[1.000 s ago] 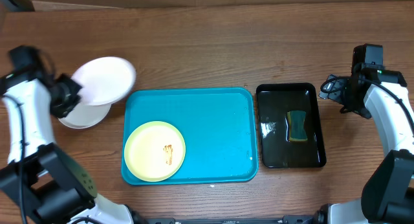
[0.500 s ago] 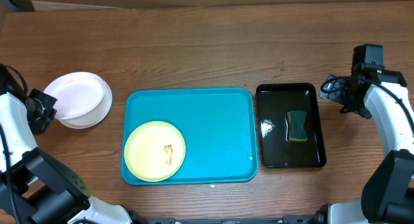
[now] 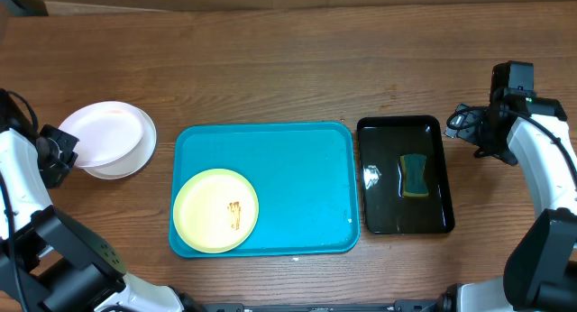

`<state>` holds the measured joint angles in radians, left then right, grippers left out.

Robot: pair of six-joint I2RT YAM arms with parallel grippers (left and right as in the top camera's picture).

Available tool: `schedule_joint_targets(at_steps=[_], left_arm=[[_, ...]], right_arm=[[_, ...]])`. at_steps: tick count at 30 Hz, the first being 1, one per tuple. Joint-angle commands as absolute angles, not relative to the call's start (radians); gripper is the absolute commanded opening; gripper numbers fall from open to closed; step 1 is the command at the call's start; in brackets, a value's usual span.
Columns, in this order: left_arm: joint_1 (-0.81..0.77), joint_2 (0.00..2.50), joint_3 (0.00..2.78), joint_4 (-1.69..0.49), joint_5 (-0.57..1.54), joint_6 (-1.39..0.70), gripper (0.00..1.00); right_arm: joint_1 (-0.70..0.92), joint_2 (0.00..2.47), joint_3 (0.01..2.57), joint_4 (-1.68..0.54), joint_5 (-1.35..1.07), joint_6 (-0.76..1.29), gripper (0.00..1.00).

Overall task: Clean dirty plates on tray and stack at the side
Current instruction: 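Carry the white plate left and stack it on the clean white plate, then release the plate and move left gripper to the yellow plate rim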

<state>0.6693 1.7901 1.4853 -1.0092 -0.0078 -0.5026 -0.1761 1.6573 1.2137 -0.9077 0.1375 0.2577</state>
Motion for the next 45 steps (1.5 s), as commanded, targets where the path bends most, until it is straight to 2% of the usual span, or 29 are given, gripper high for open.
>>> schedule_joint_targets(at_steps=[1,3,4,5,6,7,12,13,19,26,30,34,37,45], left_arm=[[0.661,1.822,1.491,-0.997,0.001,-0.519,0.13],[0.661,1.822,1.491,-0.989,0.008,-0.519,0.4],[0.661,1.822,1.491,-0.982,0.021,-0.511,0.68],[0.661,1.822,1.491,-0.978,0.031,-0.507,0.83],[0.662,1.822,1.492,-0.974,0.048,-0.505,0.89],[0.661,1.822,1.497,-0.977,0.076,-0.496,0.91],[0.647,1.797,1.571,-1.059,0.257,-0.45,0.85],[0.64,1.784,1.584,-1.072,0.269,-0.437,0.82],[0.55,1.627,1.603,-1.182,0.271,-0.391,0.83],[0.316,1.469,1.577,-1.463,0.197,-0.328,0.84],[0.16,1.443,1.516,-1.547,0.118,-0.345,0.81],[0.023,1.438,1.401,-1.539,-0.016,-0.463,0.8],[-0.023,1.438,1.311,-1.499,-0.071,-0.529,0.81],[-0.011,1.438,1.036,-1.316,-0.115,-0.555,0.81]], right_arm=[[-0.177,1.63,1.237,-0.902,0.149,0.261,1.0],[-0.177,1.63,1.237,-0.902,0.149,0.261,1.0],[-0.177,1.63,1.237,-0.902,0.149,0.261,1.0],[-0.177,1.63,1.237,-0.902,0.149,0.261,1.0],[-0.177,1.63,1.237,-0.902,0.149,0.261,1.0],[-0.177,1.63,1.237,-0.902,0.149,0.261,1.0],[-0.177,1.63,1.237,-0.902,0.149,0.261,1.0],[-0.177,1.63,1.237,-0.902,0.149,0.261,1.0],[-0.177,1.63,1.237,-0.902,0.149,0.261,1.0],[-0.177,1.63,1.237,-0.902,0.149,0.261,1.0],[-0.177,1.63,1.237,-0.902,0.149,0.261,1.0],[-0.177,1.63,1.237,-0.902,0.149,0.261,1.0],[-0.177,1.63,1.237,-0.902,0.149,0.261,1.0],[-0.177,1.63,1.237,-0.902,0.149,0.261,1.0]])
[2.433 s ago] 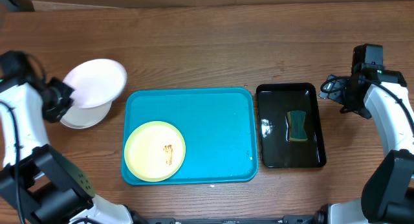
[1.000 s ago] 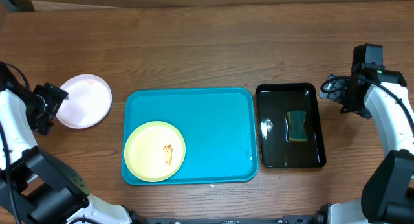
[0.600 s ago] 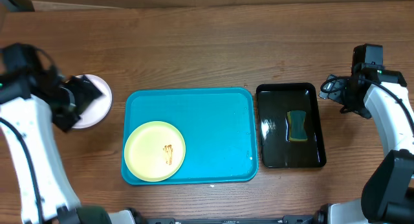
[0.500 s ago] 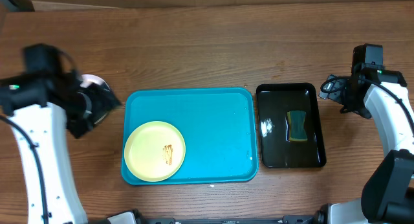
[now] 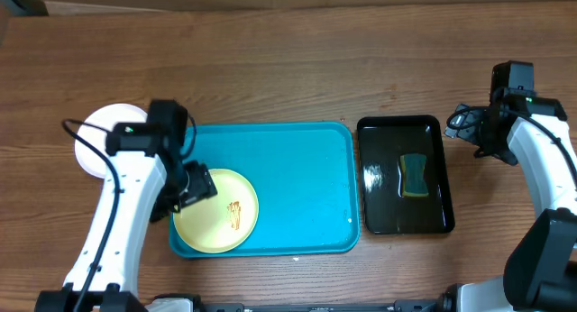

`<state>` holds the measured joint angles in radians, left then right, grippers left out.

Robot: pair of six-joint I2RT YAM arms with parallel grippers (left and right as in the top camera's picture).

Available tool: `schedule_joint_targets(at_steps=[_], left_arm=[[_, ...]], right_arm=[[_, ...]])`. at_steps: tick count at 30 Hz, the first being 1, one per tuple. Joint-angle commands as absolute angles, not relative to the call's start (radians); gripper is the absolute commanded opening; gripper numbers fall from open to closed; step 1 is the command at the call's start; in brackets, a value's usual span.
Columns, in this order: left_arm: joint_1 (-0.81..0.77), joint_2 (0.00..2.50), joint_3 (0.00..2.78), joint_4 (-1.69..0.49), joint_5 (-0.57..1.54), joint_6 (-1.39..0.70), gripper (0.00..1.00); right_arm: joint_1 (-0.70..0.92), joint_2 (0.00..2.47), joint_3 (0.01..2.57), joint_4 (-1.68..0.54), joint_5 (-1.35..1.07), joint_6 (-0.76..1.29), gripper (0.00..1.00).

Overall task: Clean dirty plates on tray and stack at the side
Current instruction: 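Release the plate and move left gripper to the yellow plate rim, then grasp the yellow plate rim with left gripper and slide it to tray center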

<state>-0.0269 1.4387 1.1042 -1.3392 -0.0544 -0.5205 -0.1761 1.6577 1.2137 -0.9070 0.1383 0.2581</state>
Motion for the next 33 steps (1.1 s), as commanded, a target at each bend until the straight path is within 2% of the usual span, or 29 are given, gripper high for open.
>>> schedule_joint_targets(at_steps=[1,3,7,10,13,21,28,33], left_arm=[[0.002,1.438,1.015,-1.293,-0.112,-0.565,0.81],[0.03,1.438,0.994,-1.266,-0.107,-0.562,0.8],[0.095,1.438,0.986,-1.228,-0.11,-0.543,0.65],[0.134,1.438,0.96,-1.145,-0.122,-0.539,0.62],[0.155,1.438,0.91,-1.064,-0.104,-0.539,0.49],[0.158,1.438,0.785,-0.962,-0.096,-0.523,0.48],[0.157,1.438,0.712,-0.878,-0.059,-0.514,0.4],[0.157,1.438,0.653,-0.806,0.014,-0.507,0.38]], right_arm=[[-0.177,1.63,1.237,-0.902,0.149,0.261,1.0],[-0.177,1.63,1.237,-0.902,0.149,0.261,1.0],[-0.177,1.63,1.237,-0.902,0.149,0.261,1.0],[-0.177,1.63,1.237,-0.902,0.149,0.261,1.0],[-0.177,1.63,1.237,-0.902,0.149,0.261,1.0],[-0.177,1.63,1.237,-0.902,0.149,0.261,1.0],[-0.177,1.63,1.237,-0.902,0.149,0.261,1.0],[-0.177,1.63,1.237,-0.902,0.149,0.261,1.0]])
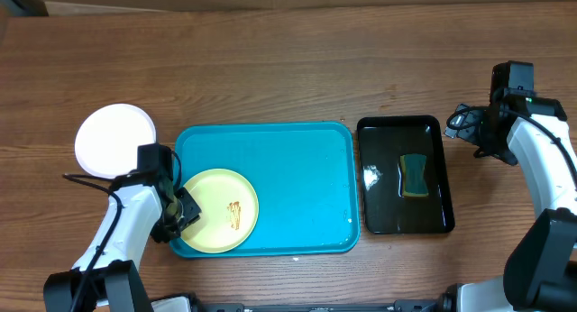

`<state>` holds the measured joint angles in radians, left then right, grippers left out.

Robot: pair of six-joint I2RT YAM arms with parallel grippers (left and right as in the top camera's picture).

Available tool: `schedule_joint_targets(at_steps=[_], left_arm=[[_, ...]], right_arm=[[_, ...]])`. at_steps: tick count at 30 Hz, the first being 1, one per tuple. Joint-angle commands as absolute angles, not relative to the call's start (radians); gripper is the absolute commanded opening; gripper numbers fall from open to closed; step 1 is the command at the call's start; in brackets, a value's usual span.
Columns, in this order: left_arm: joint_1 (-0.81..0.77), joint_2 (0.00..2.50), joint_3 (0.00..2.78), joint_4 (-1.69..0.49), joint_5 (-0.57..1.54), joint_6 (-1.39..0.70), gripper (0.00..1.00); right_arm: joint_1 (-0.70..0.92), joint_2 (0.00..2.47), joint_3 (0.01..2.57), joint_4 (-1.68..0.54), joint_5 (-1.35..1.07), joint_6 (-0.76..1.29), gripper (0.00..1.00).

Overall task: Clean dirty plates on tray and stack at the side
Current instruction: 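Grasp the yellow plate rim with left gripper and slide it to tray center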

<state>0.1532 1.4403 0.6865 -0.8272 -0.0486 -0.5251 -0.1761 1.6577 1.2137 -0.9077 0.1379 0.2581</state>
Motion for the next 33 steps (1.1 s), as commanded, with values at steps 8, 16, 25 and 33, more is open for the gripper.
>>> schedule_joint_targets(at_steps=[8,16,25,33], left_arm=[[0.157,1.438,0.641,-0.76,0.269,-0.416,0.3],[0.1,1.438,0.64,-0.645,0.374,-0.415,0.31],[-0.138,1.438,0.641,-0.466,0.404,-0.434,0.41],[-0.167,1.438,0.749,-0.461,0.208,-0.45,0.56]], right_arm=[[-0.177,1.63,1.237,-0.902,0.149,0.261,1.0],[-0.177,1.63,1.237,-0.902,0.149,0.261,1.0],[-0.177,1.63,1.237,-0.902,0.149,0.261,1.0],[-0.177,1.63,1.237,-0.902,0.149,0.261,1.0]])
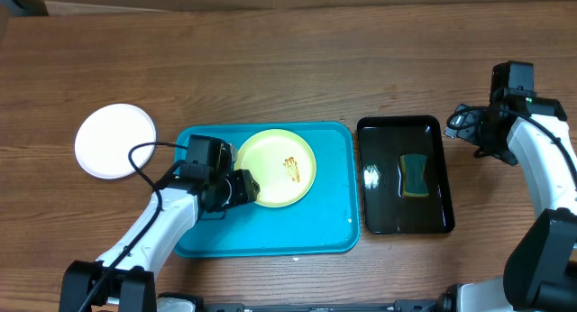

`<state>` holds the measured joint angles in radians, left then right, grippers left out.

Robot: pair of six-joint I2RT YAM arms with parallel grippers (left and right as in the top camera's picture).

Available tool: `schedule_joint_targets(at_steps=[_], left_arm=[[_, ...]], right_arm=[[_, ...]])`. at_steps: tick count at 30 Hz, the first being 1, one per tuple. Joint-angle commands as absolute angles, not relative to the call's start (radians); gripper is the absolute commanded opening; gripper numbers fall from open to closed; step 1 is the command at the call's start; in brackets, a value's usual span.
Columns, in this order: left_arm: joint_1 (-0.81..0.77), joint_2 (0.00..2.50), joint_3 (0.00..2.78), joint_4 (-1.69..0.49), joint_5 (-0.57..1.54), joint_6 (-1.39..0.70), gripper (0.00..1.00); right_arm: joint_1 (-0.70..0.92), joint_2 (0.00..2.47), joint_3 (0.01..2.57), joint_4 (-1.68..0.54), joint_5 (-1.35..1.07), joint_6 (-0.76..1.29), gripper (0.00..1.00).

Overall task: Clean dirty plates on tray and stack at the side
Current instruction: 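Grasp the yellow plate rim with left gripper and slide it to tray center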

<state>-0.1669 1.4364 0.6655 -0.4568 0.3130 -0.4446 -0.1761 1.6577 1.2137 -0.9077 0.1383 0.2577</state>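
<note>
A yellow plate (277, 160) with a brown smear (291, 169) is over the upper middle of the blue tray (306, 226). Whether it rests on the tray or is lifted cannot be told. My left gripper (245, 188) is at the plate's lower left rim and appears shut on it. White plates (114, 141) lie stacked on the table left of the tray. A green sponge (414, 175) lies in the black tray (371, 213). My right gripper (462, 123) hovers beside the black tray's far right corner, its fingers unclear.
The black tray holds some water and sits right against the blue tray's right side. My right arm (532, 141) stands along the right table edge. A cable loops from my left arm (153, 224) over the tray's left rim.
The yellow plate was at the tray's lower left and is now at its upper middle. My left gripper has moved right with it, still at its rim. The right arm is unchanged.
At first my left arm was at the far left beside the white plates, the yellow plate untouched at the tray's lower left. Then my left gripper was over that plate's left edge, then lower at its rim. Now the plate is further right and up.
</note>
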Motion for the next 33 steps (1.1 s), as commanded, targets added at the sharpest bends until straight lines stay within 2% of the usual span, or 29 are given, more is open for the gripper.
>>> schedule_joint_targets(at_steps=[1,7,13,21,23,28,30,33], left_arm=[[-0.167,1.438,0.769,-0.467,0.184,-0.45,0.56],[-0.167,1.439,0.854,-0.513,0.109,-0.44,0.54],[-0.169,1.459,0.993,-0.655,0.065,-0.386,0.51],[-0.181,1.583,1.051,-0.728,0.043,-0.336,0.52],[-0.185,1.63,1.051,-0.727,0.065,-0.335,0.46],[-0.186,1.717,1.051,-0.728,0.128,-0.305,0.43],[-0.186,1.747,1.051,-0.724,0.127,-0.294,0.34],[-0.186,1.758,1.051,-0.724,0.123,-0.291,0.26]], right_arm=[[-0.177,1.63,1.237,-0.902,0.149,0.261,1.0],[-0.177,1.63,1.237,-0.902,0.149,0.261,1.0],[-0.177,1.63,1.237,-0.902,0.149,0.261,1.0],[-0.177,1.63,1.237,-0.902,0.149,0.261,1.0],[-0.177,1.63,1.237,-0.902,0.149,0.261,1.0],[-0.177,1.63,1.237,-0.902,0.149,0.261,1.0],[-0.177,1.63,1.237,-0.902,0.149,0.261,1.0],[-0.177,1.63,1.237,-0.902,0.149,0.261,1.0]])
